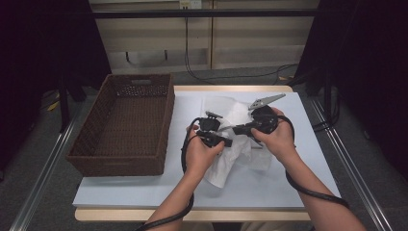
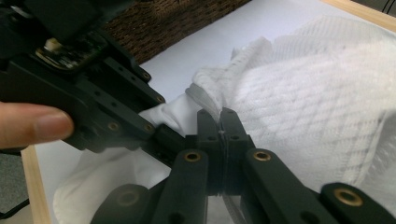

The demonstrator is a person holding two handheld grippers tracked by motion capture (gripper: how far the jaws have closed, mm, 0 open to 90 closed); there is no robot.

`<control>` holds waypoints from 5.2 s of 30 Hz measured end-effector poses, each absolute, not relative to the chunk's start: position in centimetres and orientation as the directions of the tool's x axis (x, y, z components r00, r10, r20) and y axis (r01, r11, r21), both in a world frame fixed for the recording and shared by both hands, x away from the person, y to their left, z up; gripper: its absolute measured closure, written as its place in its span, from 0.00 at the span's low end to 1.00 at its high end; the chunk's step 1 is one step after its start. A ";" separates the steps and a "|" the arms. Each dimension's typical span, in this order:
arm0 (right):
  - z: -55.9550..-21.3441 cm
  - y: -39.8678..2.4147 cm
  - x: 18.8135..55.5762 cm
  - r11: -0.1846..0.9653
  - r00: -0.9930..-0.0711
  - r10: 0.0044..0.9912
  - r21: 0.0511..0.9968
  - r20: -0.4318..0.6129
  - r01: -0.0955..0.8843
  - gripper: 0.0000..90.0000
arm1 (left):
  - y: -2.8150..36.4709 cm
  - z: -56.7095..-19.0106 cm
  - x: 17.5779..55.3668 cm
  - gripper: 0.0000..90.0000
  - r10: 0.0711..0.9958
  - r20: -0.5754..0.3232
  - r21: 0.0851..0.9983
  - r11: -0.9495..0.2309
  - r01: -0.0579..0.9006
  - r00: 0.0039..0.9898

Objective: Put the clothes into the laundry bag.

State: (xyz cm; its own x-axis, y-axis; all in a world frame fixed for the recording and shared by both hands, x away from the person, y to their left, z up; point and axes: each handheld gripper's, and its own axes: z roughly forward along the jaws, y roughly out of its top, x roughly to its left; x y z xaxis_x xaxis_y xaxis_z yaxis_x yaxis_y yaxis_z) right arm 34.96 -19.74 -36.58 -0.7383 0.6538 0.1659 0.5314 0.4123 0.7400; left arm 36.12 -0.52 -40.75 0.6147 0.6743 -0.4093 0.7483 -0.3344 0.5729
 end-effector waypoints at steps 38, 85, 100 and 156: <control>-36.7 -20.4 34.8 0.404 -0.731 0.658 0.737 0.178 0.543 1.00 | -1.8 -41.5 37.1 0.88 0.678 -0.403 0.626 -0.286 0.726 0.615; -37.3 -20.5 34.8 0.413 -0.727 0.664 0.725 0.174 0.551 1.00 | -0.7 -45.7 35.3 0.83 0.679 -0.369 0.557 -0.384 0.736 0.634; -37.1 -20.3 34.7 0.412 -0.733 0.658 0.732 0.172 0.542 1.00 | -0.7 -42.7 35.7 0.91 0.660 -0.389 0.631 -0.317 0.708 0.642; -36.3 -20.8 34.3 0.395 -0.742 0.640 0.743 0.200 0.541 1.00 | 0.2 -41.6 37.0 0.91 0.701 -0.380 0.699 -0.210 0.684 0.604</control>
